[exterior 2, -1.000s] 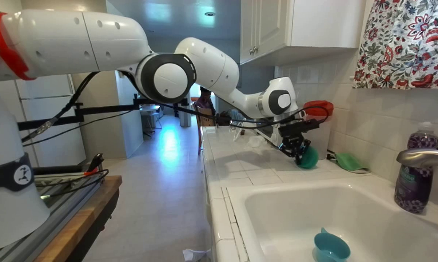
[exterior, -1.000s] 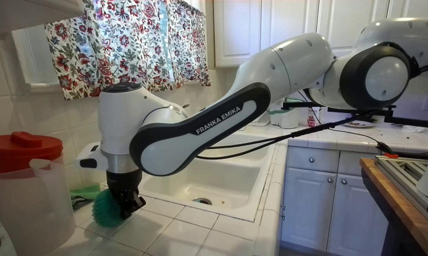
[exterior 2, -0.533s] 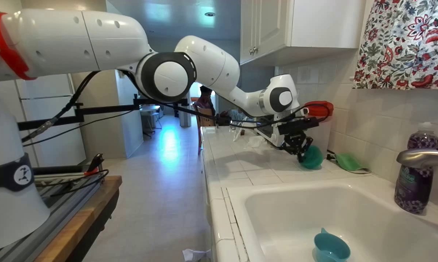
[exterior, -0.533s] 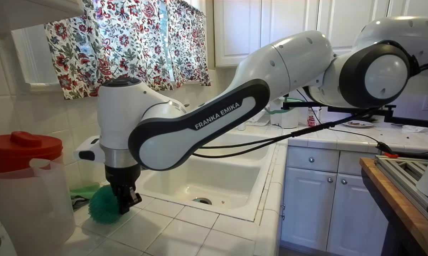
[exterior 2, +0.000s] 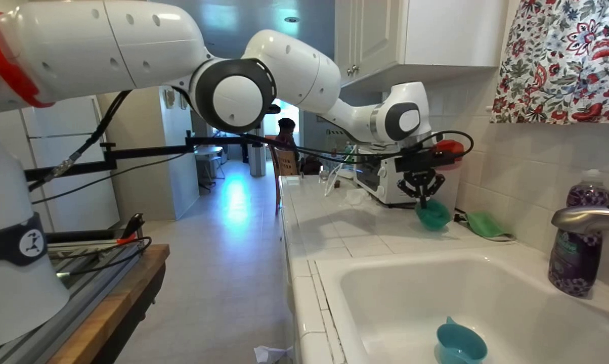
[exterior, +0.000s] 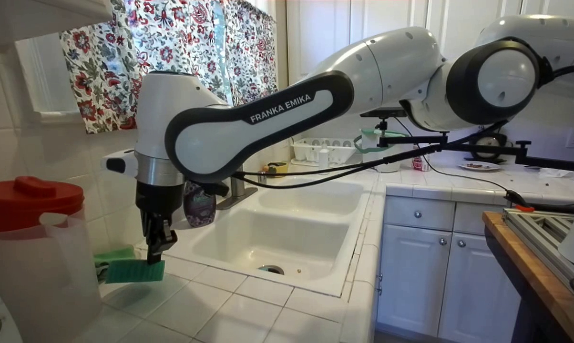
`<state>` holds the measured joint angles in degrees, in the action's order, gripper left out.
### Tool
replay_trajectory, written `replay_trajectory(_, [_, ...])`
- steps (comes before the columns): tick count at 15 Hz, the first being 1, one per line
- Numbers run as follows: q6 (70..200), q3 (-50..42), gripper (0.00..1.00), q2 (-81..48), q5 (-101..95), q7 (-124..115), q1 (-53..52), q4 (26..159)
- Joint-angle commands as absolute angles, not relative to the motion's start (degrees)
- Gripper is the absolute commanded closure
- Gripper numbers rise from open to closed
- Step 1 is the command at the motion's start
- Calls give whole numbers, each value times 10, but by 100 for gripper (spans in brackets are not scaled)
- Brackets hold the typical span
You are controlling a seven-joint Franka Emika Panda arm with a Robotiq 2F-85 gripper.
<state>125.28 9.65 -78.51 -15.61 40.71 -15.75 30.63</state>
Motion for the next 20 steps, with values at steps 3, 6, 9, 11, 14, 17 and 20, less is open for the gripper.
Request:
replay_trajectory(3, [1241,145,99,-779,-102,397,-122,339])
replay_trajectory(6, [1239,146,99,-776,-95,384,-117,356])
replay_trajectory(9, [1211,128,99,-767,-105,329,-125,368])
replay_trajectory(11, [1199,130,99,-767,-105,312,-126,369])
replay_trajectory(14, [1195,134,99,-770,-105,308,-126,367])
replay_trajectory(17, [1183,135,99,-764,-105,307,-127,370])
replay_trajectory(20, [1165,127,99,-755,-111,274,-142,370])
